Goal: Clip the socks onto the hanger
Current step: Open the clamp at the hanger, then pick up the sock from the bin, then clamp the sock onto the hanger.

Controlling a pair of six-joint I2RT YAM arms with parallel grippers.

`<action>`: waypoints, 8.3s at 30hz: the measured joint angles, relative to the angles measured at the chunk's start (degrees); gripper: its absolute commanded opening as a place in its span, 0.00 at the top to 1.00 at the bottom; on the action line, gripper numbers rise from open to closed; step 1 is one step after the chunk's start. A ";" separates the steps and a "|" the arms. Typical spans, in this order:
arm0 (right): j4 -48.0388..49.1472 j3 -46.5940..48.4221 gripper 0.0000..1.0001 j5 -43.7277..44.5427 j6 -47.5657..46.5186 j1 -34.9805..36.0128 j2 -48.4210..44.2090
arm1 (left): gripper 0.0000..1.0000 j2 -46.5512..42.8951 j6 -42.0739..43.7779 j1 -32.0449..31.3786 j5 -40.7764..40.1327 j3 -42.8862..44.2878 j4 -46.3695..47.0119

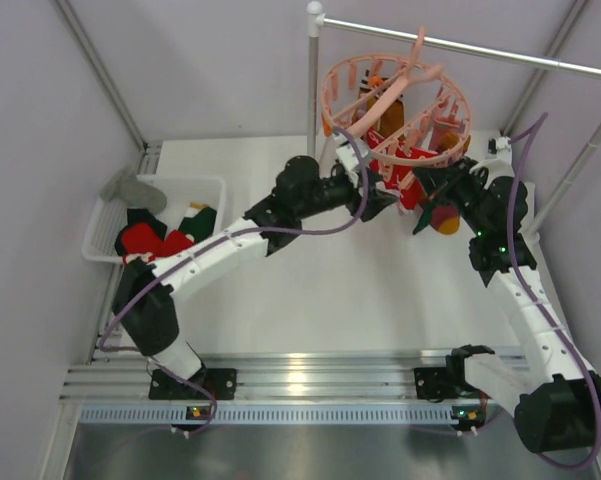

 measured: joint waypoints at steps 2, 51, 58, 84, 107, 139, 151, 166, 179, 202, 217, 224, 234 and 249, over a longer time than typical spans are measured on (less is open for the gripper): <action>0.04 0.00 1.00 0.00 -0.15 -0.07 0.00 | 0.32 -4.50 -1.90 2.54 2.75 -0.68 -4.63; -0.26 0.13 1.00 -2.05 -5.20 -0.66 1.99 | 0.56 18.93 9.11 62.03 -3.48 3.58 -38.03; -0.44 0.13 1.00 -2.08 -5.92 -1.18 1.99 | 0.85 21.44 8.20 61.59 -5.68 3.58 -36.52; -1.11 0.13 1.00 -2.78 -6.64 -1.46 0.50 | 1.00 -13.11 15.52 65.57 2.67 -2.75 -34.27; -1.07 0.13 1.00 -3.32 -6.84 -1.51 0.37 | 1.00 -8.57 30.86 69.96 16.70 3.08 -52.59; -0.57 0.15 1.00 -3.34 -6.86 -1.51 2.05 | 0.49 15.02 36.28 61.31 13.27 5.11 -49.68; -0.61 0.15 1.00 -3.34 -7.02 -1.51 2.05 | 0.43 19.69 47.19 62.20 15.76 10.25 -58.27; -0.85 0.15 1.00 -3.32 -7.34 -1.66 2.03 | 0.94 22.23 47.74 60.41 12.31 7.06 -51.58; -1.73 1.09 1.00 -3.32 -7.48 -1.88 1.99 | 1.00 5.97 42.45 63.58 20.87 10.05 -58.77; -0.33 1.20 1.00 -4.72 -2.40 -1.88 3.19 | 1.00 -9.14 8.22 16.06 22.84 -1.40 -27.41; -0.42 1.20 1.00 -5.97 -0.87 -1.88 3.28 | 1.00 8.48 -0.11 7.26 15.80 9.31 -20.87; -0.39 1.20 1.00 -6.14 -0.90 -1.88 3.28 | 1.00 9.92 -2.75 7.04 15.69 12.59 -18.25; -0.39 1.20 1.00 -6.14 -1.03 -1.88 3.28 | 1.00 12.13 -4.02 6.99 15.89 14.45 -18.14; -0.48 1.22 1.00 -6.08 -2.97 -1.90 3.28 | 1.00 13.97 -6.34 6.84 16.50 17.84 -17.86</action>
